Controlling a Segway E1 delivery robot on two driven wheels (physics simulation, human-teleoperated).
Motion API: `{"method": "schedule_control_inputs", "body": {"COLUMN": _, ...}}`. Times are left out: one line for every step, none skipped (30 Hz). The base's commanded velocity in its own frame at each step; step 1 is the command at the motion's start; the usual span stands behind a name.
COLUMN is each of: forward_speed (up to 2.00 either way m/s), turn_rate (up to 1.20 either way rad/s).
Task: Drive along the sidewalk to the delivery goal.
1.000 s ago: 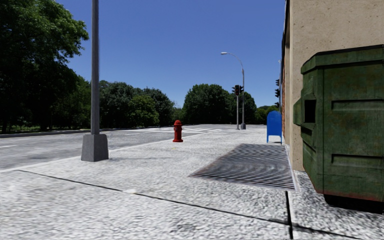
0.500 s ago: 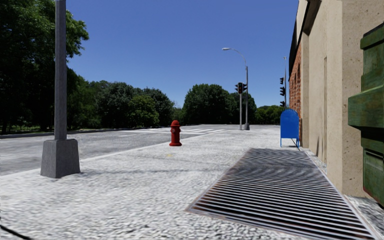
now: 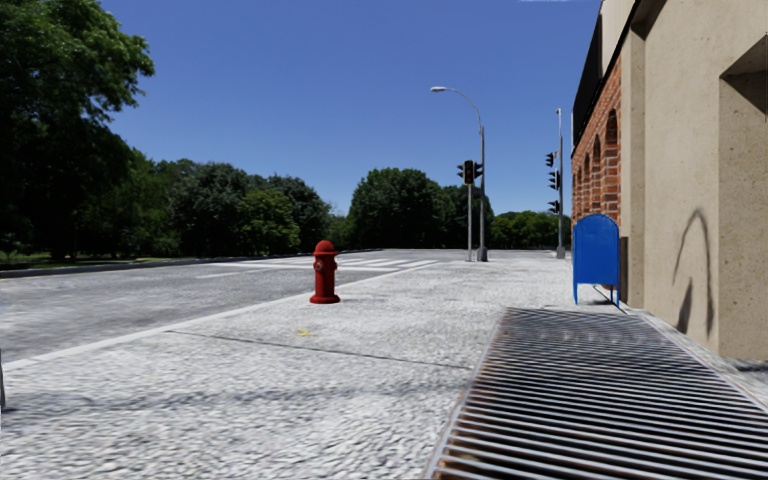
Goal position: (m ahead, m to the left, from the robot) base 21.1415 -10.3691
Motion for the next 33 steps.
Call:
{"method": "schedule_control_inputs", "body": {"forward_speed": 2.00, "turn_rate": -0.31}}
{"method": "schedule_control_inputs", "body": {"forward_speed": 2.00, "turn_rate": -0.33}}
{"method": "schedule_control_inputs", "body": {"forward_speed": 2.00, "turn_rate": -0.33}}
{"method": "schedule_control_inputs", "body": {"forward_speed": 2.00, "turn_rate": -0.33}}
{"method": "schedule_control_inputs", "body": {"forward_speed": 2.00, "turn_rate": -0.34}}
{"method": "schedule_control_inputs", "body": {"forward_speed": 2.00, "turn_rate": -0.34}}
{"method": "schedule_control_inputs", "body": {"forward_speed": 2.00, "turn_rate": -0.34}}
{"method": "schedule_control_inputs", "body": {"forward_speed": 2.00, "turn_rate": -0.34}}
{"method": "schedule_control_inputs", "body": {"forward_speed": 2.00, "turn_rate": -0.34}}
{"method": "schedule_control_inputs", "body": {"forward_speed": 2.00, "turn_rate": -0.34}}
{"method": "schedule_control_inputs", "body": {"forward_speed": 2.00, "turn_rate": -0.34}}
{"method": "schedule_control_inputs", "body": {"forward_speed": 2.00, "turn_rate": -0.34}}
{"method": "schedule_control_inputs", "body": {"forward_speed": 2.00, "turn_rate": -0.34}}
{"method": "schedule_control_inputs", "body": {"forward_speed": 2.00, "turn_rate": -0.34}}
{"method": "schedule_control_inputs", "body": {"forward_speed": 2.00, "turn_rate": -0.34}}
{"method": "schedule_control_inputs", "body": {"forward_speed": 2.00, "turn_rate": -0.34}}
{"method": "schedule_control_inputs", "body": {"forward_speed": 2.00, "turn_rate": -0.34}}
{"method": "schedule_control_inputs", "body": {"forward_speed": 2.00, "turn_rate": -0.34}}
{"method": "schedule_control_inputs", "body": {"forward_speed": 2.00, "turn_rate": -0.34}}
{"method": "schedule_control_inputs", "body": {"forward_speed": 2.00, "turn_rate": -0.34}}
{"method": "schedule_control_inputs", "body": {"forward_speed": 2.00, "turn_rate": -0.34}}
{"method": "schedule_control_inputs", "body": {"forward_speed": 2.00, "turn_rate": -0.34}}
{"method": "schedule_control_inputs", "body": {"forward_speed": 2.00, "turn_rate": -0.34}}
{"method": "schedule_control_inputs", "body": {"forward_speed": 2.00, "turn_rate": -0.34}}
{"method": "schedule_control_inputs", "body": {"forward_speed": 2.00, "turn_rate": -0.34}}
{"method": "schedule_control_inputs", "body": {"forward_speed": 2.00, "turn_rate": -0.34}}
{"method": "schedule_control_inputs", "body": {"forward_speed": 2.00, "turn_rate": -0.34}}
{"method": "schedule_control_inputs", "body": {"forward_speed": 2.00, "turn_rate": -0.34}}
{"method": "schedule_control_inputs", "body": {"forward_speed": 2.00, "turn_rate": -0.34}}
{"method": "schedule_control_inputs", "body": {"forward_speed": 2.00, "turn_rate": -0.34}}
{"method": "schedule_control_inputs", "body": {"forward_speed": 2.00, "turn_rate": -0.34}}
{"method": "schedule_control_inputs", "body": {"forward_speed": 2.00, "turn_rate": -0.34}}
{"method": "schedule_control_inputs", "body": {"forward_speed": 2.00, "turn_rate": -0.34}}
